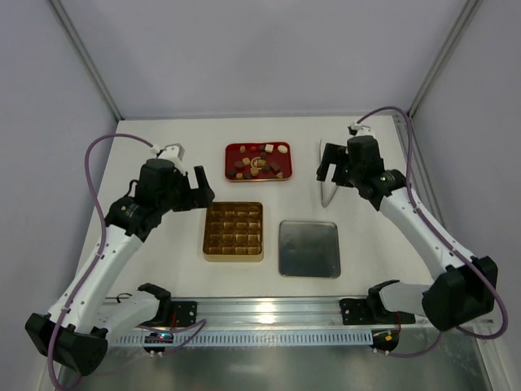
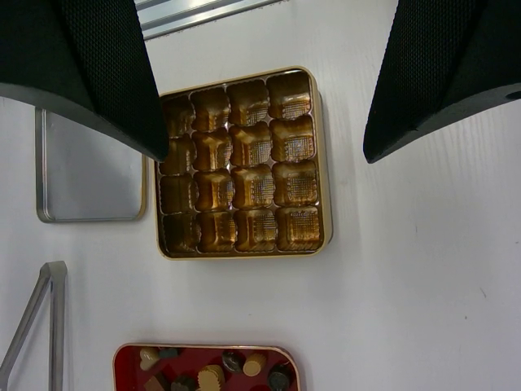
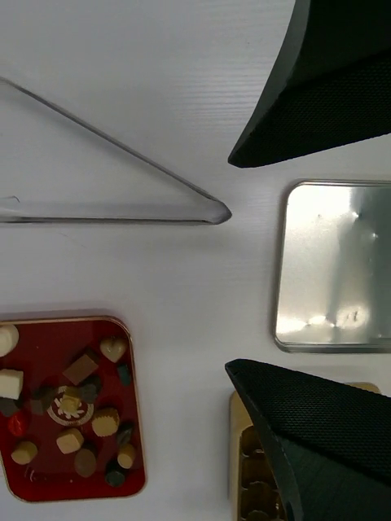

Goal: Pack the chocolate

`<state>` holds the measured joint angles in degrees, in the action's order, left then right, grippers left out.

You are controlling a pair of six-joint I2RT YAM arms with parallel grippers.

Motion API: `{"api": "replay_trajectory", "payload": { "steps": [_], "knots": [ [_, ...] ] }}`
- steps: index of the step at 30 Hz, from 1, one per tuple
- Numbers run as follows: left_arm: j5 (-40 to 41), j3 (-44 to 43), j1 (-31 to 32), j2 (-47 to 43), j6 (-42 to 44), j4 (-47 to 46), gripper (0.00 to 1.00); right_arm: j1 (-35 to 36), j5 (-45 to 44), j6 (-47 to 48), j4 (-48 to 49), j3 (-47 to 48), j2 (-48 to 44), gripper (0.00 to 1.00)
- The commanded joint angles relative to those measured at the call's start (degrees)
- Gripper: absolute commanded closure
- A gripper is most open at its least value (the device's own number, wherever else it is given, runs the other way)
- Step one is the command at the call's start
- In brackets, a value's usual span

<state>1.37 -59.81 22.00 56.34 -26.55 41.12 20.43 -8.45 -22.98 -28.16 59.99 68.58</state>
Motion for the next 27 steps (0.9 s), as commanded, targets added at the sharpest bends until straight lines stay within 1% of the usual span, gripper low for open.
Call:
{"api": "replay_trajectory", "payload": {
  "steps": [1, 4, 6, 9, 10, 14, 16, 25, 27],
  "knots": [
    [-1.19, -2.76, 0.06, -1.05, 0.35, -0.17, 0.0, -4.85, 5.01, 3.38, 0.21, 6.36, 8.75, 0.0],
    [-1.19, -3.64, 0.06, -0.35, 0.62, -0.17, 0.0, -5.66, 3.88, 4.08, 1.09, 9.35, 16.39, 0.0],
    [-2.77, -4.52, 0.06, -0.09, 0.88, -0.08, 0.0, -7.06, 4.05, 4.0, 0.48, 11.89, 21.56, 0.01],
    [-2.77, -5.4, 0.06, -0.09, 1.41, 0.36, 0.0, -8.9, 5.89, 4.26, 1.61, 13.66, 25.71, 0.0],
    [-2.77, -5.4, 0.06, -0.17, 1.41, 0.36, 0.0, -9.17, 6.33, 4.35, 1.1, 14.8, 28.69, 0.0],
    [-2.86, -5.58, 0.15, -0.35, 1.32, 0.36, 0.0, -9.44, 3.88, 4.26, -1.63, 19.55, 35.29, 0.0],
    [-2.86, -5.49, 0.06, -0.35, 1.32, 0.36, 0.0, -9.44, 2.83, 3.56, -2.59, 21.39, 37.75, 0.0],
    [-2.77, -5.23, 0.06, -0.44, 1.5, 0.27, 0.0, -9.44, 0.72, 2.5, -2.6, 21.49, 43.39, 0.0],
    [-2.86, -5.14, 0.06, -0.35, 1.5, 0.27, 0.0, -9.44, 0.54, 2.33, -2.16, 21.4, 44.44, 0.02]
  ]
}}
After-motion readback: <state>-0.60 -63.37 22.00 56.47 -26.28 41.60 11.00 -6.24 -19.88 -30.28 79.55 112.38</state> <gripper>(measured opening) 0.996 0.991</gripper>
